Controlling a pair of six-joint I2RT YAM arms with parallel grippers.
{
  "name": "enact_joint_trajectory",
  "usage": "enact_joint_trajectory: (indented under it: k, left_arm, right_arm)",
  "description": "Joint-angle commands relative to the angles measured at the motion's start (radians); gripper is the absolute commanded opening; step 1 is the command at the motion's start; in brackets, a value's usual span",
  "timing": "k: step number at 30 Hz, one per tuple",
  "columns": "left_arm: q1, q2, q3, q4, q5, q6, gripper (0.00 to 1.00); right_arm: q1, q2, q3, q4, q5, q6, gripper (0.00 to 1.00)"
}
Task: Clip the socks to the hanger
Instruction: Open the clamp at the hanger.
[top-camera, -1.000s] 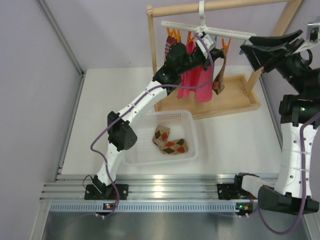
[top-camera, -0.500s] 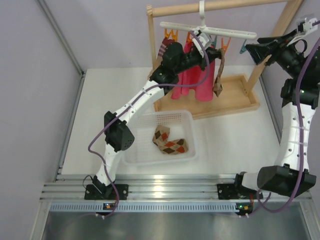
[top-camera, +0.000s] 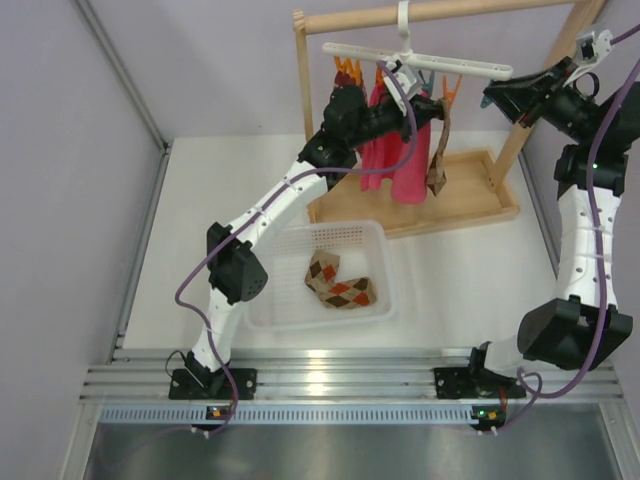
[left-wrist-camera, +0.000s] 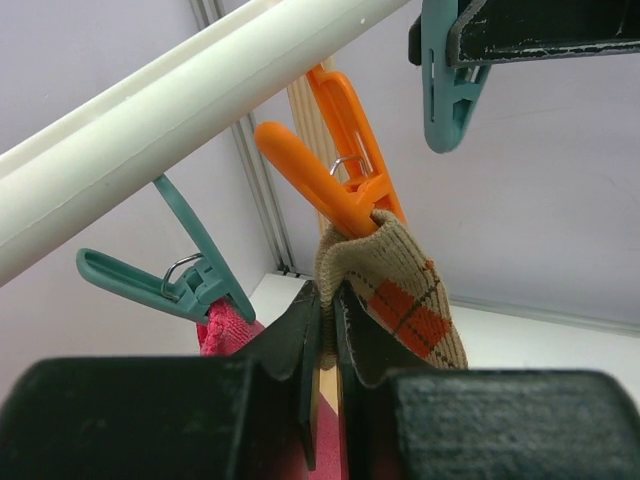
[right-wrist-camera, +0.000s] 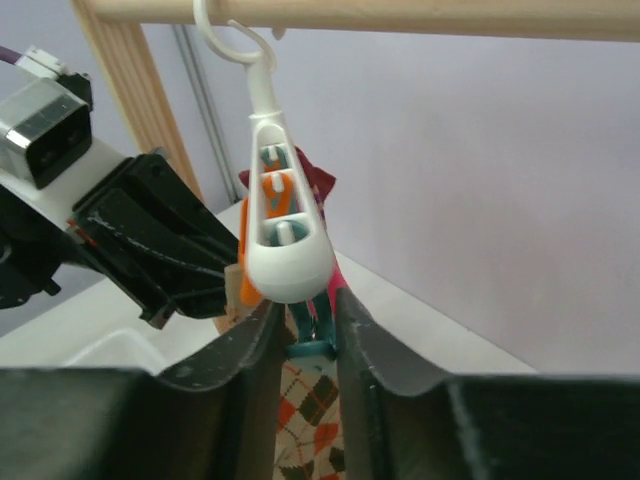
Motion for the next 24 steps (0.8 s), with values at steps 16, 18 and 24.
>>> enact_joint_trajectory:
  k: [16, 18, 24]
  left_arm:
    - [-0.002, -0.283, -0.186, 0.023, 0.063, 0.012, 0.46]
    - [-0.014, -0.28, -0.163, 0.023, 0.069, 0.003, 0.47]
    - [-0.077, -0.22, -0.09, 0.032, 0.05, 0.044, 0.47]
  right_arm:
    - [0.05, -0.114, 0.074, -0.094, 0.035, 0.014, 0.0]
    - [0.06, -0.121, 0.072, -0.111, 0.041, 0.02, 0.0]
    - [0.077, -0.149, 0.043, -0.11, 0.084, 0.075, 0.0]
